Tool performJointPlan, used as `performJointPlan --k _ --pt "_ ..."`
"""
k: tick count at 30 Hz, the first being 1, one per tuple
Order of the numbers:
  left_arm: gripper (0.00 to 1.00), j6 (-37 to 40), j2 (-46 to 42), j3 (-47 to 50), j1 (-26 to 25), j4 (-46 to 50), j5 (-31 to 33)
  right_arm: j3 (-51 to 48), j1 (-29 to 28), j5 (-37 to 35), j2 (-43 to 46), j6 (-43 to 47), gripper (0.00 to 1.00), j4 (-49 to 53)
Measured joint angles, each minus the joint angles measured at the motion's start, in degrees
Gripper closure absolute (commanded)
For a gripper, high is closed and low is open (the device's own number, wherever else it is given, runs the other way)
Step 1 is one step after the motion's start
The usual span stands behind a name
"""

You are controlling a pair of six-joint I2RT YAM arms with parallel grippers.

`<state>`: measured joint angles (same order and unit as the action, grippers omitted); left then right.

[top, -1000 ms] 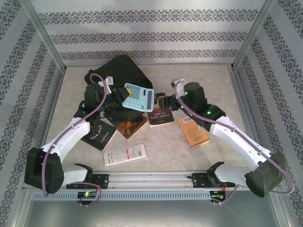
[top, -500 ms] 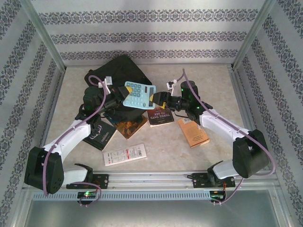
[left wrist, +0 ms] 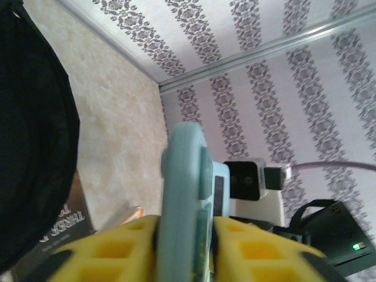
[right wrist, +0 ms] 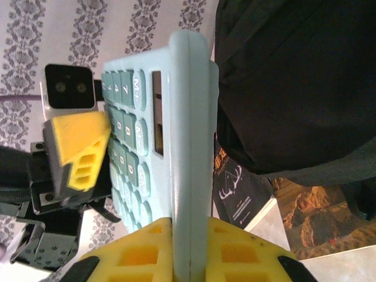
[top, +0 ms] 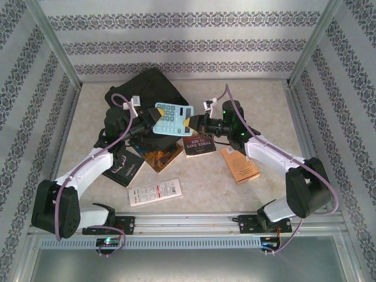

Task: Pack the student bag
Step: Pass the calculator, then open the student bag at the top-center of the table.

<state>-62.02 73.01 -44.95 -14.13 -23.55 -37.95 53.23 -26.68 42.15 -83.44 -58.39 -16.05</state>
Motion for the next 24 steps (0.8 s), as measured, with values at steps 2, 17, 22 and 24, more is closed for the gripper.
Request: performJointPlan --k 2,17,22,24 --pt "0.52 2.54 0.11 -2.21 0.0 4.17 0.04 -1.27 1.36 -0.92 0.96 0.04 0.95 0.46" --pt "0.4 38.95 14.29 -30.53 -0.68 43.23 22.16 -6.56 12.9 -12.2 13.64 6.51 0.94 14.49" --pt "0.31 48.3 25.79 -36.26 -4.13 49.62 28.44 -7.15 14.25 -12.61 13.66 8.04 0.94 16.79" --pt "0.28 51.01 29.79 -38.8 -5.42 51.67 29.51 -7.41 15.06 -12.59 13.66 8.48 0.94 17.35"
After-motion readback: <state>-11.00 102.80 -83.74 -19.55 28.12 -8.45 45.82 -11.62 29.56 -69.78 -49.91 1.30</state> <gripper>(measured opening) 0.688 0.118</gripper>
